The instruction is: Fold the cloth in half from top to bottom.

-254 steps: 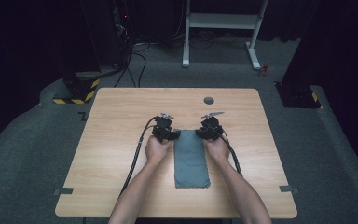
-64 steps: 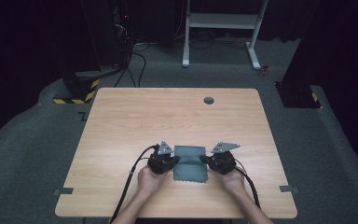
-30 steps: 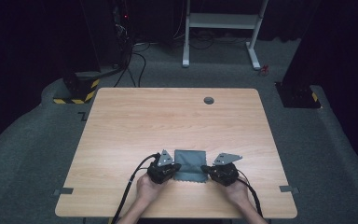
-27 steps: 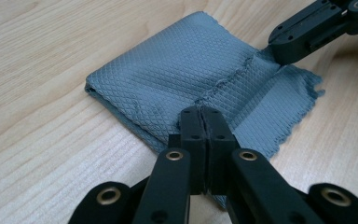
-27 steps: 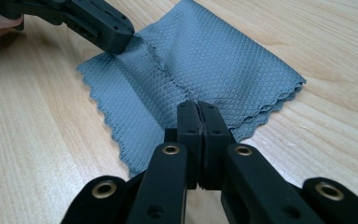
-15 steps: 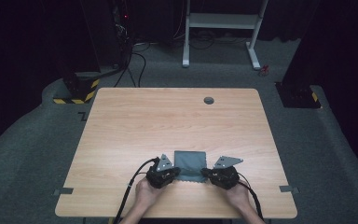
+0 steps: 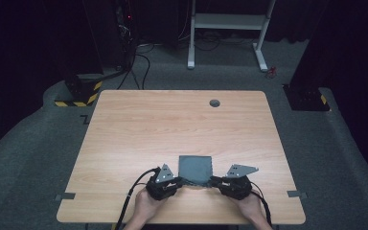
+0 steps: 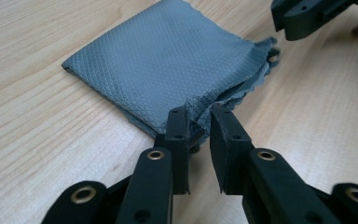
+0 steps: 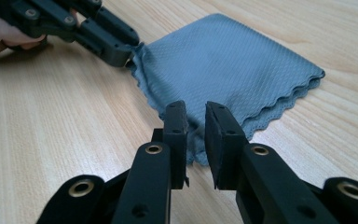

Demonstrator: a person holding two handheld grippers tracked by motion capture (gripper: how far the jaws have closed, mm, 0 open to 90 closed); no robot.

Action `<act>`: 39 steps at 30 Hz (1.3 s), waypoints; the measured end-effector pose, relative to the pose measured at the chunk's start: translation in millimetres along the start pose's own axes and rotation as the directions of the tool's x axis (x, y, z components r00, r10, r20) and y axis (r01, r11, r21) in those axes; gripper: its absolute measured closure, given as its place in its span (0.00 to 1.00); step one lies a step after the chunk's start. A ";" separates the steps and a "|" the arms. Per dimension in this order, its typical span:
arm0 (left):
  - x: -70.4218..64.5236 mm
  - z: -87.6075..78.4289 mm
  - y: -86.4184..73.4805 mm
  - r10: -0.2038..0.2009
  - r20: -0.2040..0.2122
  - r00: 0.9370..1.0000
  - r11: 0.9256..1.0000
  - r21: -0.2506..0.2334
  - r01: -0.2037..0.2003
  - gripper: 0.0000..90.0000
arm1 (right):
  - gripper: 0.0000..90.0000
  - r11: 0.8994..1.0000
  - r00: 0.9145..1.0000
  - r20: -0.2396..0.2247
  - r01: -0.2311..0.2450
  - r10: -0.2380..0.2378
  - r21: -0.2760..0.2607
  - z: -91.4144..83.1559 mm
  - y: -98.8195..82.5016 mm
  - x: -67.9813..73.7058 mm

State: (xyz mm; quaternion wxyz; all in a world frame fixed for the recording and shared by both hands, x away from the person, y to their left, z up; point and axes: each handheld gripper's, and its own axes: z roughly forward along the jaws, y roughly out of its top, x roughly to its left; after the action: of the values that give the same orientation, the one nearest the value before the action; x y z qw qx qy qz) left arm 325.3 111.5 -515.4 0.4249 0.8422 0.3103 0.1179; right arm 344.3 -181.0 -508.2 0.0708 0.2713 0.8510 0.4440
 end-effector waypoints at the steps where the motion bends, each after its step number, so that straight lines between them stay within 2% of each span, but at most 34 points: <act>1: -0.1 -2.1 0.2 -0.006 -0.002 1.000 1.000 -0.008 0.006 0.84 | 0.89 1.000 1.000 0.004 0.000 0.000 -0.007 -0.9 0.7 0.0; 4: 2.0 -5.1 3.9 -0.022 -0.014 1.000 0.999 -0.024 0.021 0.79 | 0.91 1.000 0.999 0.031 -0.018 0.019 -0.023 -2.0 4.1 -1.9; 6: 3.1 -4.6 7.1 -0.032 0.005 0.999 0.999 -0.020 0.032 0.75 | 0.91 0.999 0.999 0.037 -0.033 0.034 -0.028 -0.3 6.8 -2.5; 8: 1.1 -5.3 8.1 -0.030 0.027 0.999 0.999 -0.019 0.031 0.73 | 0.92 1.000 0.999 0.036 -0.024 0.025 -0.016 4.1 9.0 -0.2; 11: 0.3 -6.5 8.8 -0.039 0.024 0.999 0.999 -0.032 0.040 0.70 | 0.91 1.000 0.999 0.035 -0.016 0.016 0.003 11.9 11.1 4.5; 13: 2.4 -7.2 10.4 -0.057 0.022 0.998 0.997 -0.048 0.058 0.70 | 0.91 1.000 0.999 0.045 -0.015 0.015 0.012 16.4 11.6 6.2; 16: 7.3 -7.5 15.3 -0.099 0.029 0.995 0.991 -0.086 0.101 0.69 | 0.91 1.000 0.998 0.056 -0.009 0.007 0.026 23.0 10.7 7.9; 18: 8.7 -4.2 19.6 -0.094 0.015 0.995 0.992 -0.079 0.095 0.68 | 0.90 0.999 0.998 0.061 0.002 -0.004 0.046 26.6 8.2 9.3; 20: 9.0 2.4 20.0 -0.075 -0.022 0.997 0.996 -0.038 0.075 0.67 | 0.89 0.998 0.998 0.067 0.010 -0.014 0.063 26.9 5.8 10.2; 22: 7.1 7.8 17.3 -0.026 -0.060 0.998 1.000 0.009 0.026 0.67 | 0.85 0.997 0.997 0.078 0.019 -0.025 0.072 25.1 3.3 10.8; 24: 4.7 11.3 12.0 0.001 -0.070 0.998 0.999 0.040 0.002 0.66 | 0.83 0.996 0.995 0.092 0.035 -0.043 0.084 24.1 1.6 11.8; 27: 4.1 10.0 4.4 0.005 -0.080 0.997 0.999 0.050 -0.001 0.66 | 0.83 0.994 0.992 0.103 0.064 -0.074 0.094 23.9 -0.2 14.0; 29: 4.0 8.3 -0.3 0.024 -0.091 0.996 0.997 0.073 -0.017 0.65 | 0.83 0.993 0.992 0.101 0.065 -0.075 0.094 24.0 -0.1 13.7; 34: 5.4 0.5 -5.6 0.031 -0.078 0.997 0.997 0.078 -0.025 0.62 | 0.80 0.993 0.992 0.102 0.070 -0.079 0.095 22.5 -1.2 13.0; 37: 8.3 -3.0 -6.0 -0.006 -0.035 0.999 0.998 0.059 0.008 0.57 | 0.75 0.994 0.993 0.100 0.048 -0.059 0.102 20.8 -1.2 11.8; 39: 10.4 -8.9 -5.2 -0.033 -0.009 0.999 0.999 0.009 0.033 0.56 | 0.75 0.994 0.993 0.103 0.042 -0.053 0.103 20.0 -1.2 9.7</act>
State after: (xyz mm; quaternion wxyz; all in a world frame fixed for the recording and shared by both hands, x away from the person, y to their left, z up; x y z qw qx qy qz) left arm 327.0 126.0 -514.8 0.4214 0.8385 0.3265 0.1130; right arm 342.9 -162.1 -519.9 0.1124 0.2771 0.8737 0.3837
